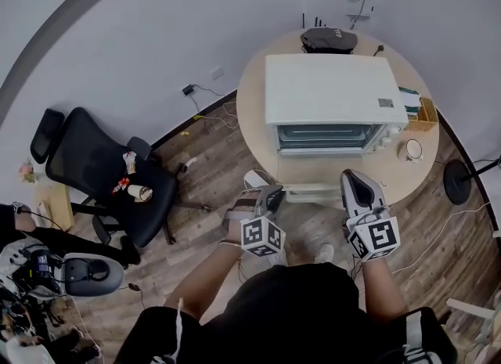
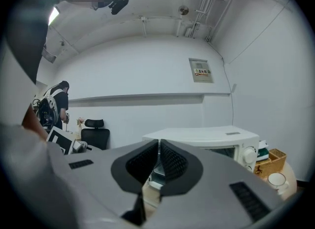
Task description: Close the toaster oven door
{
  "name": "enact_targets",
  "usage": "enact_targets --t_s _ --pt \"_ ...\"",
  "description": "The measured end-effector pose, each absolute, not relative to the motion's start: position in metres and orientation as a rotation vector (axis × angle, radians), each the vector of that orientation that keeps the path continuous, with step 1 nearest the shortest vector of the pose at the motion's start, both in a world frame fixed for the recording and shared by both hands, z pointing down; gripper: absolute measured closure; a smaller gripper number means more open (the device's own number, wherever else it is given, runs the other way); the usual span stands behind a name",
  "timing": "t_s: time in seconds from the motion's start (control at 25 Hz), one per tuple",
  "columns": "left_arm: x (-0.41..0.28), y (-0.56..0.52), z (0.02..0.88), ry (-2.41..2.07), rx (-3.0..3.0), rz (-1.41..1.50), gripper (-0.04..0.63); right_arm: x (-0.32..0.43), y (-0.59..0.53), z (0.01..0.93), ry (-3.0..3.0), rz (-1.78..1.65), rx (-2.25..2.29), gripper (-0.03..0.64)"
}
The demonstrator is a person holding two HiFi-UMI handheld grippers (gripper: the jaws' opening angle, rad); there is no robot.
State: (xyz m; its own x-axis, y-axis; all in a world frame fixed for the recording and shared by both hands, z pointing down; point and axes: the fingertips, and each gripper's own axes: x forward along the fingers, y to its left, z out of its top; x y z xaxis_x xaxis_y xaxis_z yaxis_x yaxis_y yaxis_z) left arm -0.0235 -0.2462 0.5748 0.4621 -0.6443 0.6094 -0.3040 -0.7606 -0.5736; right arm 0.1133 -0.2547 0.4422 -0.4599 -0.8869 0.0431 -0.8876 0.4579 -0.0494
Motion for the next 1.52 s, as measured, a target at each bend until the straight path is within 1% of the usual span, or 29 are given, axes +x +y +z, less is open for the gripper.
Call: enact_targets --t_s 0.92,1.36,1.52 --pt "-0.022 -0.303 0.527 0.906 -2.338 -1.209 0.550 0.138 -0.271 0.420 -2.741 0.029 1.452 0.607" --pt "-0.020 -0.337 0.511 0.956 -2.310 -1.168 0.558 0.148 -0.275 0.427 -2.737 0.044 1.423 0.597" --pt "-0.020 -0.348 0.507 0.956 -2.311 -1.170 0.558 0.148 -0.277 0.423 -2.744 0.035 1.423 0.583"
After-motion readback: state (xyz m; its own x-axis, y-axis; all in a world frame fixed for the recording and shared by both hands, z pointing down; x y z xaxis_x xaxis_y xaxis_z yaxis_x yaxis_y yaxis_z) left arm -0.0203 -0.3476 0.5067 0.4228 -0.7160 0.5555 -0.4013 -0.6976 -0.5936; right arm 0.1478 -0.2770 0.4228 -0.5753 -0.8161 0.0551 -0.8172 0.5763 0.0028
